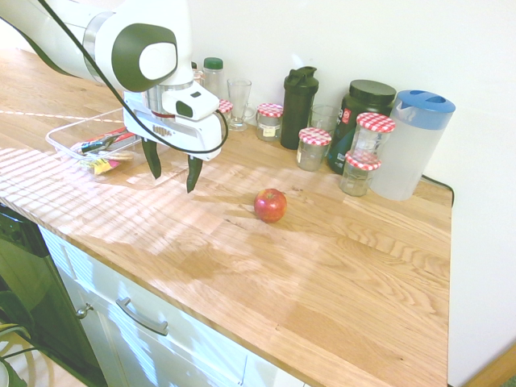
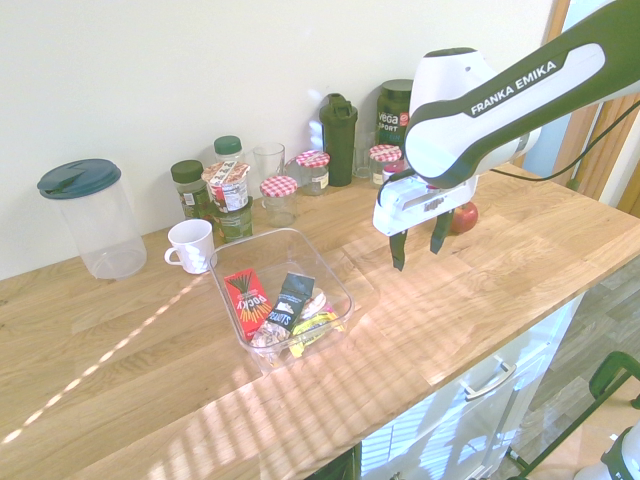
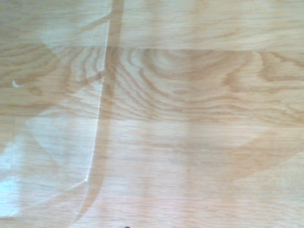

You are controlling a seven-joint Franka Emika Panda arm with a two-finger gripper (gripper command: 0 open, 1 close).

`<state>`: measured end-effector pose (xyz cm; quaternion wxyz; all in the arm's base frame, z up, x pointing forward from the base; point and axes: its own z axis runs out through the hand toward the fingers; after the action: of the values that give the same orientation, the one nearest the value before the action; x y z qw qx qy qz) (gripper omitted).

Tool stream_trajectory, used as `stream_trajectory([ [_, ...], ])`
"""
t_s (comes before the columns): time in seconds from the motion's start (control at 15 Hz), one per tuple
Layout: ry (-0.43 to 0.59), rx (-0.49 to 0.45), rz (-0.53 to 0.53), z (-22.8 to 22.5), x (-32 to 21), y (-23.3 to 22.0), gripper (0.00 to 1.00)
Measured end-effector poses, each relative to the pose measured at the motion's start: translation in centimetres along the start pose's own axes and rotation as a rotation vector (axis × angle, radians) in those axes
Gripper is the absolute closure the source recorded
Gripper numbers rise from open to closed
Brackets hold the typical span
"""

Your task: Put the apple into the container

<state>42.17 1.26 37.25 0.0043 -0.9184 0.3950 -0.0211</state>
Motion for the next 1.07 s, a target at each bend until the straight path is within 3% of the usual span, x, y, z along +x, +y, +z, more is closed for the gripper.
stream_trajectory([
  [0.27,0.024,0.025,-0.009,-2.0,1.1,-0.3,0.0],
  [0.6,0.075,-0.018,-0.211,-8.8,7.1,4.7,0.0],
  [0.87,0.087,-0.014,-0.336,-8.1,10.7,9.3,0.0],
  [1.07,0.107,-0.038,-0.387,-5.9,12.6,10.0,0.0],
])
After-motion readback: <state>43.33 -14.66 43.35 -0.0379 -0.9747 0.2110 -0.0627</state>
